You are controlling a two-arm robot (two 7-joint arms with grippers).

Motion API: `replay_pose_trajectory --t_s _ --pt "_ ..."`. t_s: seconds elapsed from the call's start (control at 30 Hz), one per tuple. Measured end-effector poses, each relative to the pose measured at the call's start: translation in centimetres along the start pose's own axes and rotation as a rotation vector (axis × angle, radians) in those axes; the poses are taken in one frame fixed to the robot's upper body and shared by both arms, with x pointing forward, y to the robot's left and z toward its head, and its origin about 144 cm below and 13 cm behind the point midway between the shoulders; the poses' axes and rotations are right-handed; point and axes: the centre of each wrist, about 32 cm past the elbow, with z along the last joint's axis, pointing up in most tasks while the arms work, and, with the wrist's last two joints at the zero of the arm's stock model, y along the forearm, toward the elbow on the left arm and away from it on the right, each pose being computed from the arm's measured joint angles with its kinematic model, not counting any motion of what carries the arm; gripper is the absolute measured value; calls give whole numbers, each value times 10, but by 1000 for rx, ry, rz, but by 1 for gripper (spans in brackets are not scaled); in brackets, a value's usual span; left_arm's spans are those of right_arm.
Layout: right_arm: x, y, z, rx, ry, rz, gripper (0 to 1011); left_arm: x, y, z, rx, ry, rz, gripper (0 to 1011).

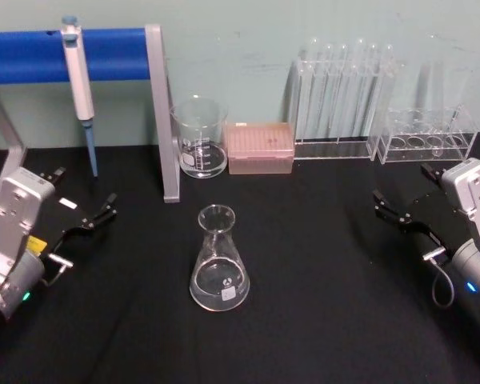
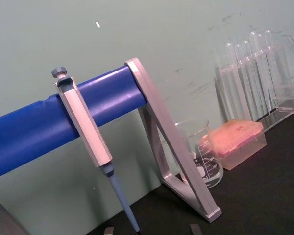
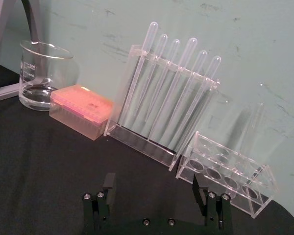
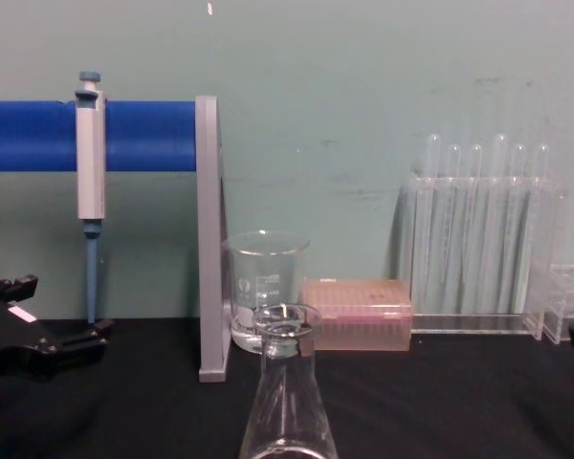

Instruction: Grasp the erlenmeyer flask with one hand, shake it three times, then place it back.

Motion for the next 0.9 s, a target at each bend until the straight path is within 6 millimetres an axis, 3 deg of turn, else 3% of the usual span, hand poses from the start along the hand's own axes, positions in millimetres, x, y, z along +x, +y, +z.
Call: replay_pose_trajectory --t_s 0.9 --pt "2 -1 1 13 0 6 1000 0 0 0 0 0 0 1001"
